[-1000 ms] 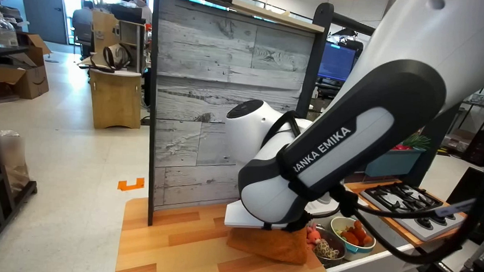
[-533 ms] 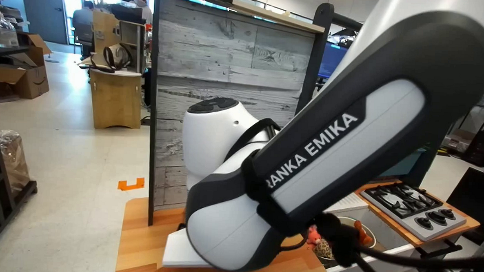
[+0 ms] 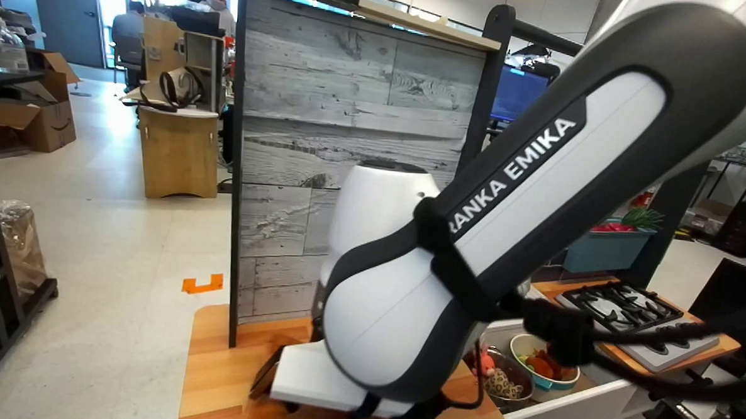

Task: Put the plushies inside the pots in the sink, wipe the counter with the towel, and then remove the pink plushy from the pot and put it on the stove

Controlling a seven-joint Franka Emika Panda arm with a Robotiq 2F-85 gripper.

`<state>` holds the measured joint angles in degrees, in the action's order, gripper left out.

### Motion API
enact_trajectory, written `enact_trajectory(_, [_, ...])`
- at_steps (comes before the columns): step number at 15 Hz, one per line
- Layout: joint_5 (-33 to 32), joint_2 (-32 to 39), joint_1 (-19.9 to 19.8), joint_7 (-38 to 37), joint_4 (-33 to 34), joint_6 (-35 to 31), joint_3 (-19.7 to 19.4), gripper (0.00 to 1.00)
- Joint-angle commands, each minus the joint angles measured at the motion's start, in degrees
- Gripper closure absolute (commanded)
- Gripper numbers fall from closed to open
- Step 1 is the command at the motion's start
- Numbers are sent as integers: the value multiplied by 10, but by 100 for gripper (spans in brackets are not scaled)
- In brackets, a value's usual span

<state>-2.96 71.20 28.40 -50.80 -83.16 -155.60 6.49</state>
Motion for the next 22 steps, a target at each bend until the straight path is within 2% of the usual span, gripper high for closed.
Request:
enact_trajectory(1, [56,-41,-37,-14,-92,-21,-45,0])
enact_trajectory(4, [80,-65,-78,8,-134,-22,-77,0])
enact_trajectory(6, [69,-50,-84,31,-111,-6,-87,0])
enact_trajectory(7, [62,-36,-70,32,-92,-5,-97,0])
enact_trajectory(10, [53,-23,-44,79,-73,-13,-68,0])
enact_trajectory(14, [49,-24,27,111,-74,-33,-37,0])
enact_trajectory(17, [45,-11,71,142,-48,-36,-25,0])
enact_trajectory(18, [46,-6,78,155,-38,-34,-29,0])
enact_trajectory(20, [49,3,88,153,-26,-35,-63,0])
enact_trajectory(22, [57,-3,73,139,-42,-44,-99,0])
